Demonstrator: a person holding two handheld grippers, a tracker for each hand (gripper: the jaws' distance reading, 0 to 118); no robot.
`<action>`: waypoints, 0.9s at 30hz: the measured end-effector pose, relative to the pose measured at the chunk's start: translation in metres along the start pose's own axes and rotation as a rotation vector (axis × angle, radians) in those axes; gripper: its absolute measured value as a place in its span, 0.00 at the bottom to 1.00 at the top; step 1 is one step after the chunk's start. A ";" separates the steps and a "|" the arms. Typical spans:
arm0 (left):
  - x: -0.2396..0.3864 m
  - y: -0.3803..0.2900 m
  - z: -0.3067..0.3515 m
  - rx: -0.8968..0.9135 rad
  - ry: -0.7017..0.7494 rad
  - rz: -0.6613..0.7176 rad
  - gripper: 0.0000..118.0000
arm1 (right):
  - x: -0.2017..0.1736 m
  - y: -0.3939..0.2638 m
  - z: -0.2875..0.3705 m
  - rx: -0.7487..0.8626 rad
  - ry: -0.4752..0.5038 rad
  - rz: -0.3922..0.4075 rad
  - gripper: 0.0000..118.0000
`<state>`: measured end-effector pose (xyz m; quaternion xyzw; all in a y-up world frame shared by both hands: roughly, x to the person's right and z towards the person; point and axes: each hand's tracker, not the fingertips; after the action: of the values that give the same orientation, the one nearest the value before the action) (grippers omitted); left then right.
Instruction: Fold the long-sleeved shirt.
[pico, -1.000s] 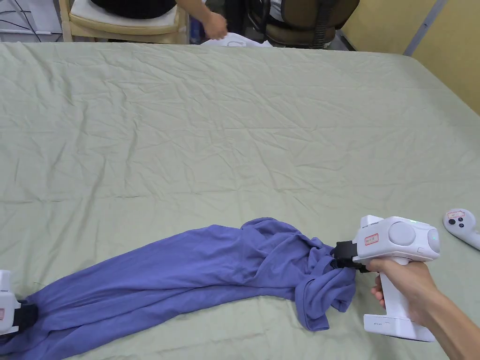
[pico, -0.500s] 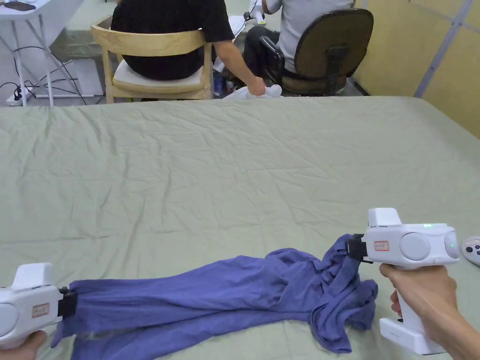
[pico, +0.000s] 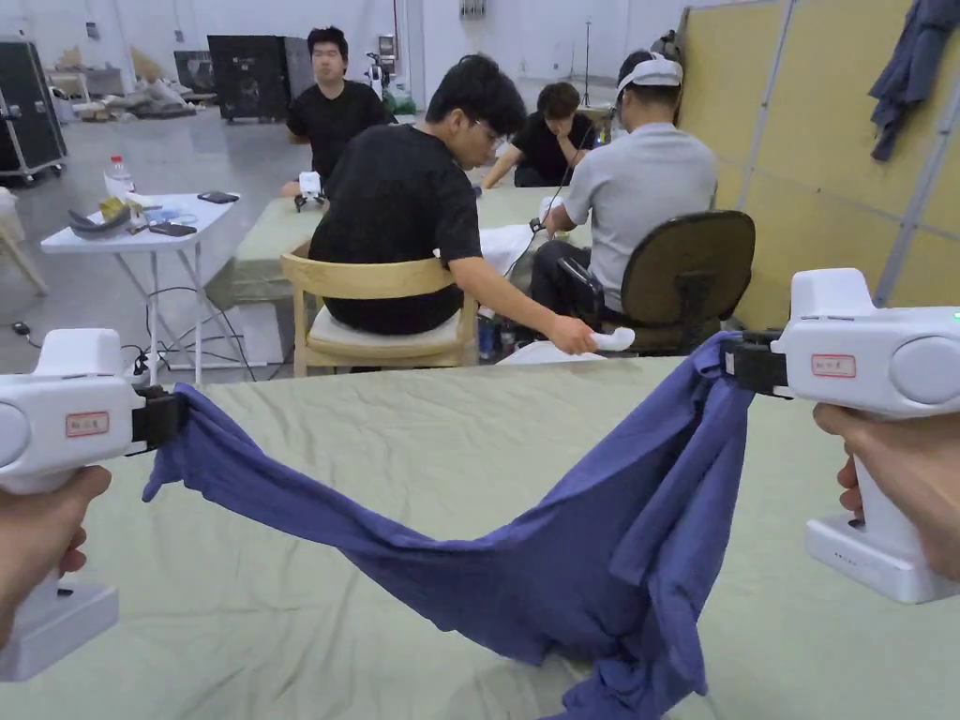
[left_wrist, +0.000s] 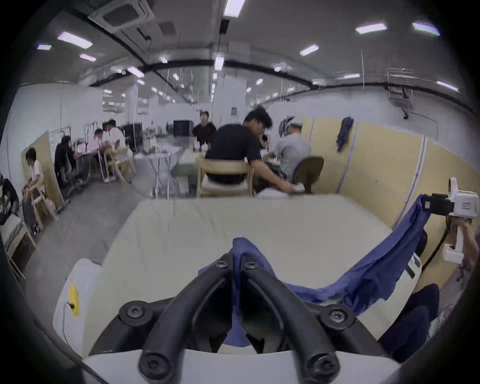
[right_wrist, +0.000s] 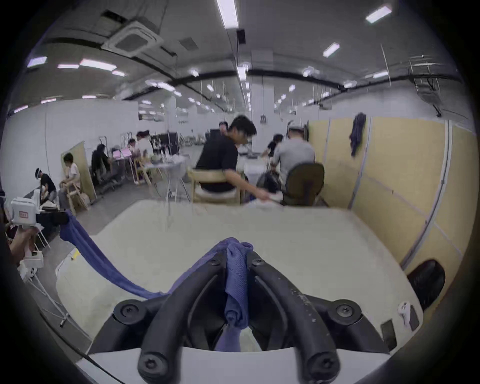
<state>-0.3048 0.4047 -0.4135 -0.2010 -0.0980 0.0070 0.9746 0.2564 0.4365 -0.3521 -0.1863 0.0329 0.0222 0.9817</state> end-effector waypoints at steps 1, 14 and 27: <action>-0.002 0.016 0.008 0.022 0.018 -0.013 0.04 | -0.003 0.016 0.006 0.026 -0.006 0.010 0.12; -0.035 0.201 0.104 0.266 0.122 -0.044 0.04 | -0.018 0.216 0.067 0.268 -0.048 0.044 0.12; -0.045 0.289 0.139 0.397 0.137 0.016 0.04 | -0.019 0.331 0.123 0.437 -0.106 0.088 0.12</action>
<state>-0.3683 0.7224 -0.4103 -0.0056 -0.0268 0.0203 0.9994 0.2257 0.7893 -0.3570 0.0340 -0.0065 0.0671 0.9971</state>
